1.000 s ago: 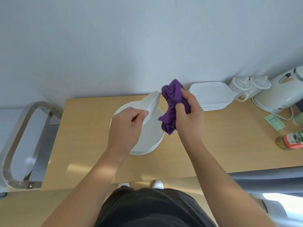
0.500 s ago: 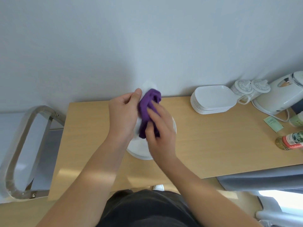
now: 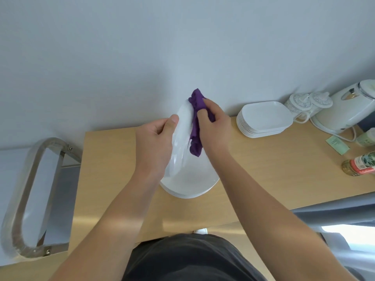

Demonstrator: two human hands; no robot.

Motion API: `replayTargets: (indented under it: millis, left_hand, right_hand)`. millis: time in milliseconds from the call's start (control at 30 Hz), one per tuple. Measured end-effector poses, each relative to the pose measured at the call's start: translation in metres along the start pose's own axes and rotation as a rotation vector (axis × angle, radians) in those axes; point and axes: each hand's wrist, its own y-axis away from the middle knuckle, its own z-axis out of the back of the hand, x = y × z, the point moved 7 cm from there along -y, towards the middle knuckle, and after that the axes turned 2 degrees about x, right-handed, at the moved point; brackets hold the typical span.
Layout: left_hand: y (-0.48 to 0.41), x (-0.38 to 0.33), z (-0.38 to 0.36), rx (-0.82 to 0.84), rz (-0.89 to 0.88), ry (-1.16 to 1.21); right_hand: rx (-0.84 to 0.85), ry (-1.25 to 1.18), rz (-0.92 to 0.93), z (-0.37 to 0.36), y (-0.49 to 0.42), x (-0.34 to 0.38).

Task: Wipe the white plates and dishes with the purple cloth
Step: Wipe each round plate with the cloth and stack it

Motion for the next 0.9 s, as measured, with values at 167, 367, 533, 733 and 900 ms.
replayTargets:
  millis: [167, 367, 533, 733, 900]
  left_hand:
    - [-0.014, 0.009, 0.014, -0.096, 0.095, 0.191]
    - [-0.026, -0.001, 0.022, -0.102, 0.05, 0.193]
    - [-0.022, -0.01, 0.021, -0.028, -0.023, 0.109]
    - [-0.013, -0.008, 0.023, 0.065, -0.08, 0.046]
    - [-0.011, -0.018, 0.03, 0.066, -0.12, -0.024]
  right_hand:
    - [-0.064, 0.271, 0.592, -0.009, 0.059, 0.008]
    - [0.138, 0.507, 0.923, -0.026, 0.114, -0.041]
    - [-0.127, 0.36, 0.644, -0.007, 0.086, -0.014]
    - [-0.247, 0.287, 0.45, 0.01, 0.032, 0.016]
    - [-0.181, 0.314, 0.304, 0.009, 0.027, -0.016]
